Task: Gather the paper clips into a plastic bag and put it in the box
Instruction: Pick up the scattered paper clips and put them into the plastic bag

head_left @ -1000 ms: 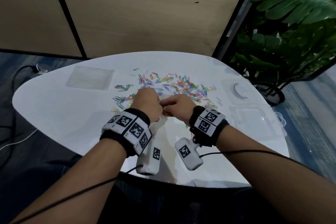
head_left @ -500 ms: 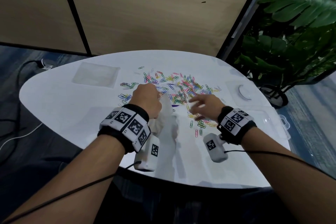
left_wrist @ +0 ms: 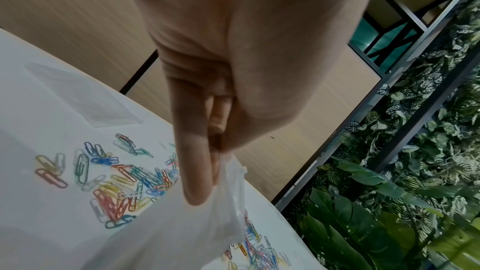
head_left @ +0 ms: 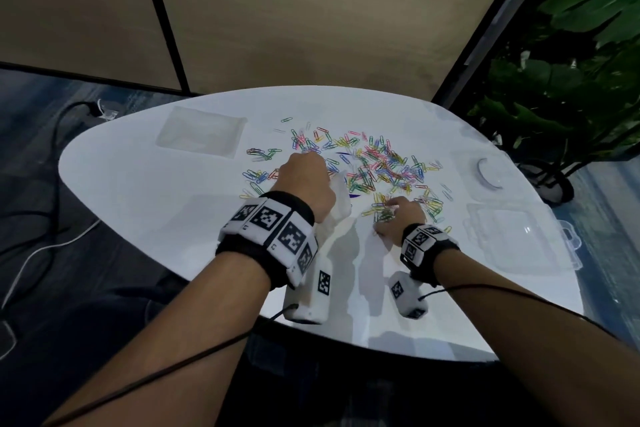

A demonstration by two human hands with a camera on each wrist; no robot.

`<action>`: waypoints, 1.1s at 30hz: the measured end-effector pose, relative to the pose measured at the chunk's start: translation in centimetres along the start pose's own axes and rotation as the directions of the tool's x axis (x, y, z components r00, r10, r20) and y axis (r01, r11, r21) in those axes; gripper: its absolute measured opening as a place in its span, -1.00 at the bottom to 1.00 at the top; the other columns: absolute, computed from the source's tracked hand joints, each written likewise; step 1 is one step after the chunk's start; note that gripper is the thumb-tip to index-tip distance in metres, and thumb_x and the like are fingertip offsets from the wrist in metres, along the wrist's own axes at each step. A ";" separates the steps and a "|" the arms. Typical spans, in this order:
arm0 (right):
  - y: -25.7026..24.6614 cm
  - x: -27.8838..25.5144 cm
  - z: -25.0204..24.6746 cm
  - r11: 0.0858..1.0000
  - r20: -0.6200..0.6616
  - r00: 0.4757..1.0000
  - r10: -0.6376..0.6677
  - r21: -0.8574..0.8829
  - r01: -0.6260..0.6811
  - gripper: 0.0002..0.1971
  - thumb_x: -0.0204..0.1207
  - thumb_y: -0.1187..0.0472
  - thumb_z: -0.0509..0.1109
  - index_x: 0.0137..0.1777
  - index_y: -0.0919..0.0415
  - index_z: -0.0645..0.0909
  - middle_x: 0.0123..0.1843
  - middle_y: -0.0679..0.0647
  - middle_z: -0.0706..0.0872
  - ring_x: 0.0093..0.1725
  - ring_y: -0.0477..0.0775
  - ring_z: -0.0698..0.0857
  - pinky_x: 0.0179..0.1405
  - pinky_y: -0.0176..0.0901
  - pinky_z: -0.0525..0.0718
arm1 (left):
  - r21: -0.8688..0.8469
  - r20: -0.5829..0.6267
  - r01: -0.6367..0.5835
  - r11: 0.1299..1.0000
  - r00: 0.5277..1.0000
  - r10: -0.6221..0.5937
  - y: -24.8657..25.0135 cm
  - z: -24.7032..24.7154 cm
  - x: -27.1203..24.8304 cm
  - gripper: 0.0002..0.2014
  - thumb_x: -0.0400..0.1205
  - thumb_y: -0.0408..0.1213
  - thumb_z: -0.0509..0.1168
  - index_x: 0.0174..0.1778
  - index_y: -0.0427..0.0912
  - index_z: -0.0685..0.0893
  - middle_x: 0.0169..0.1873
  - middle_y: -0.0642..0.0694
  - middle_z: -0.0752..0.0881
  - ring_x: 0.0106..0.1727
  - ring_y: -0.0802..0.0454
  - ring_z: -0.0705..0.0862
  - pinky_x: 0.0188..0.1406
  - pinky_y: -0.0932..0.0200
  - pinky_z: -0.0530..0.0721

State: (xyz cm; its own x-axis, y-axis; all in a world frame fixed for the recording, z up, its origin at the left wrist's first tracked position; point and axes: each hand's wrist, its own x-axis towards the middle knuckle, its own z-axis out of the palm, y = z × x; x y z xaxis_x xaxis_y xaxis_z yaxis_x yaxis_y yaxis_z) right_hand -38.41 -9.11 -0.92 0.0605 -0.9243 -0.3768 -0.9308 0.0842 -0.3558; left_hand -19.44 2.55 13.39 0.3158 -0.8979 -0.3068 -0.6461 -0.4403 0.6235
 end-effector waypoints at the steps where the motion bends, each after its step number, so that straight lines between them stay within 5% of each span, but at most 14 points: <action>1: -0.5 0.4 0.1 1.000 -0.023 1.000 -0.012 -0.008 0.012 -0.37 0.42 0.15 0.57 0.47 0.15 0.44 0.45 0.26 0.37 0.20 0.26 0.63 -0.01 -0.17 0.53 | 0.011 -0.002 -0.003 1.000 1.000 0.003 0.0 0.0 0.0 -0.76 0.60 -0.53 0.34 0.16 -0.37 0.77 0.08 -0.31 0.82 0.06 -0.26 0.84 0.12 -0.11 0.85; 5: -2.5 1.6 0.5 0.975 -0.017 0.991 -0.133 -0.179 0.127 -0.32 0.51 0.37 0.42 0.61 0.07 0.30 0.67 0.25 0.08 0.43 0.35 0.53 0.28 -0.01 0.61 | 0.027 -0.008 0.002 1.000 1.000 -0.001 -0.2 -0.3 0.2 -0.76 0.61 -0.50 0.35 0.18 -0.36 0.75 0.12 -0.32 0.79 0.09 -0.27 0.84 0.13 -0.12 0.85; 7: -3.4 1.9 0.7 0.923 0.055 0.982 -0.181 -0.334 0.189 -0.31 0.54 0.45 0.28 0.63 -0.02 0.26 0.69 0.23 0.10 0.53 0.39 0.37 0.31 0.11 0.62 | 0.016 -0.010 0.007 1.000 1.000 -0.007 -0.4 -0.5 0.3 -0.77 0.61 -0.51 0.34 0.18 -0.36 0.75 0.11 -0.34 0.79 0.06 -0.30 0.84 0.11 -0.14 0.85; 10: -4.3 2.2 0.9 0.830 0.089 0.952 -0.291 -0.471 0.298 -0.56 0.53 0.45 0.18 0.37 0.13 0.50 0.31 0.29 0.56 0.27 0.30 0.52 0.13 0.03 0.63 | -0.008 -0.006 0.014 1.000 1.000 -0.014 -0.6 -0.6 0.2 -0.76 0.62 -0.52 0.32 0.16 -0.37 0.77 0.05 -0.36 0.81 0.03 -0.33 0.85 0.10 -0.16 0.85; 14: -4.3 2.1 0.5 0.816 0.022 0.937 -0.349 -0.485 0.315 -0.77 0.53 0.45 0.25 0.10 0.30 0.66 0.09 0.25 0.66 -0.04 0.20 0.62 0.00 -0.06 0.69 | -0.006 -0.008 0.005 1.000 1.000 -0.006 -0.7 -0.6 0.0 -0.76 0.62 -0.52 0.31 0.16 -0.34 0.79 0.03 -0.35 0.82 0.03 -0.32 0.85 0.09 -0.15 0.86; 19: -3.7 2.3 -0.1 0.905 0.019 0.958 -0.287 -0.323 0.278 -0.75 0.51 0.44 0.30 0.01 0.25 0.79 0.09 0.18 0.77 0.02 0.17 0.76 0.11 -0.04 0.77 | 0.003 -0.004 -0.001 1.000 1.000 0.001 -0.6 -0.4 0.0 -0.72 0.62 -0.52 0.31 0.20 -0.30 0.80 0.05 -0.33 0.83 0.06 -0.30 0.85 0.11 -0.12 0.86; 24: -2.0 3.0 -1.6 0.964 -0.076 0.996 -0.056 0.256 0.074 -0.84 0.41 0.24 0.52 -0.04 0.20 0.84 -0.10 0.08 0.85 -0.08 0.10 0.81 0.09 -0.09 0.78 | -0.014 -0.006 0.005 1.000 1.000 -0.005 -0.8 -0.3 0.3 -0.72 0.63 -0.51 0.28 0.18 -0.26 0.82 0.03 -0.33 0.84 0.04 -0.29 0.85 0.13 -0.10 0.85; 26: -2.1 3.1 -2.8 0.785 0.045 0.998 0.036 0.616 -0.056 -0.68 0.33 0.21 0.59 0.07 0.30 0.79 -0.01 0.18 0.85 -0.01 0.12 0.82 0.13 0.01 0.79 | -0.017 -0.007 0.008 1.000 1.000 -0.008 -0.8 -0.3 0.3 -0.70 0.63 -0.50 0.27 0.20 -0.26 0.81 0.05 -0.33 0.84 0.06 -0.30 0.85 0.15 -0.11 0.85; 29: -4.2 1.6 -5.1 0.337 0.192 0.981 -0.033 0.926 -0.170 -0.74 0.42 0.43 0.53 0.09 0.51 0.70 -0.01 0.30 0.83 -0.04 0.13 0.84 0.04 -0.13 0.81 | -0.027 -0.004 0.010 1.000 1.000 -0.010 -0.8 -0.1 0.4 -0.72 0.63 -0.50 0.27 0.18 -0.30 0.81 0.02 -0.33 0.84 0.03 -0.30 0.86 0.12 -0.12 0.86; 31: -6.2 -0.5 -7.0 0.217 0.246 0.950 -0.191 0.955 -0.204 -0.81 0.50 0.45 0.46 0.09 0.49 0.67 0.02 0.27 0.83 -0.05 0.08 0.85 -0.09 -0.28 0.79 | -0.019 -0.009 0.012 1.000 1.000 -0.012 -0.8 -0.1 0.5 -0.75 0.64 -0.49 0.26 0.10 -0.32 0.82 -0.01 -0.33 0.83 0.00 -0.30 0.86 0.10 -0.12 0.86; 33: -7.8 -2.6 -8.2 0.224 0.300 0.897 -0.325 0.946 -0.236 -0.87 0.54 0.46 0.39 0.05 0.46 0.67 -0.02 0.23 0.84 -0.04 0.05 0.85 -0.12 -0.34 0.77 | -0.025 -0.023 0.015 1.000 1.000 -0.016 -0.9 -0.2 0.6 -0.77 0.63 -0.49 0.26 0.05 -0.29 0.83 0.01 -0.32 0.83 0.01 -0.30 0.85 0.12 -0.11 0.86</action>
State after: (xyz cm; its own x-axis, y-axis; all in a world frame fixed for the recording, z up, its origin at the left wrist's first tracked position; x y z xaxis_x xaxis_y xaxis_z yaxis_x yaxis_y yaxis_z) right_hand -34.25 -10.48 9.87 0.4649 -0.7444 -0.4793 0.1182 0.5887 -0.7997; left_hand -18.59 2.42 12.81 0.3421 -0.8905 -0.2999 -0.6238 -0.4539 0.6363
